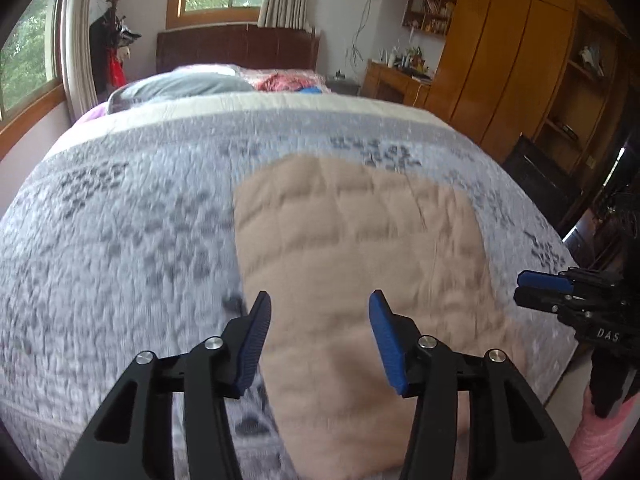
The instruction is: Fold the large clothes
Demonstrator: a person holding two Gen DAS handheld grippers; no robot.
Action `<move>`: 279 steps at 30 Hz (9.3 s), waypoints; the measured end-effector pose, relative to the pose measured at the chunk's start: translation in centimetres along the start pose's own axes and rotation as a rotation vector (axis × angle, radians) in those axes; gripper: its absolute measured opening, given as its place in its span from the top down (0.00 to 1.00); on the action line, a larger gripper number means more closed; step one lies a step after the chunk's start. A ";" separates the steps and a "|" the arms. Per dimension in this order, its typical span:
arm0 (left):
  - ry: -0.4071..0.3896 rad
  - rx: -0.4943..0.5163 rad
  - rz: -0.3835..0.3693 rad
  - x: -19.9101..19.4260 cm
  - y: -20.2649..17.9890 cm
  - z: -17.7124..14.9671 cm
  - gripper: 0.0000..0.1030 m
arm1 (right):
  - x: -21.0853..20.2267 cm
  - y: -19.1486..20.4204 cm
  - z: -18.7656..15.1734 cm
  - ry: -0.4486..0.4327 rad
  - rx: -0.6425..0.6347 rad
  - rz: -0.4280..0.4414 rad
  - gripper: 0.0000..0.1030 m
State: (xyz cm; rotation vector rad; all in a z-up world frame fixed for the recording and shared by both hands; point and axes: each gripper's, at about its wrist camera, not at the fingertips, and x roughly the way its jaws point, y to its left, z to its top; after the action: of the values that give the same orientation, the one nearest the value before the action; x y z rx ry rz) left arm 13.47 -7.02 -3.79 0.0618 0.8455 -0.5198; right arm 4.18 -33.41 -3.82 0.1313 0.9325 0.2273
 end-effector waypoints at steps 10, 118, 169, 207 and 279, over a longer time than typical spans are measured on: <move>0.125 0.006 -0.025 7.7 -0.4 3.6 0.59 | 6.4 -2.7 5.2 0.066 0.068 -0.045 0.71; 0.236 -0.114 -0.435 8.5 4.1 -4.5 0.24 | 7.9 -7.2 -5.5 0.100 0.284 0.431 0.40; 0.009 -0.254 -0.264 14.4 20.1 5.1 0.22 | 23.0 -1.0 14.2 0.096 0.092 0.416 0.41; -0.050 -0.102 0.229 2.0 13.2 -0.9 0.04 | 10.0 2.4 5.9 -0.047 0.057 -0.054 0.06; -0.107 -0.117 0.332 -6.4 8.2 -5.4 0.04 | 4.0 9.2 0.1 -0.046 -0.025 -0.119 0.05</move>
State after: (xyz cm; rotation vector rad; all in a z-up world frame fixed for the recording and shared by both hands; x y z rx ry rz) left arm 10.00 4.23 -3.95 0.0653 0.7411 -0.1603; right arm 5.32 -23.51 -4.98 0.0571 0.8879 0.1254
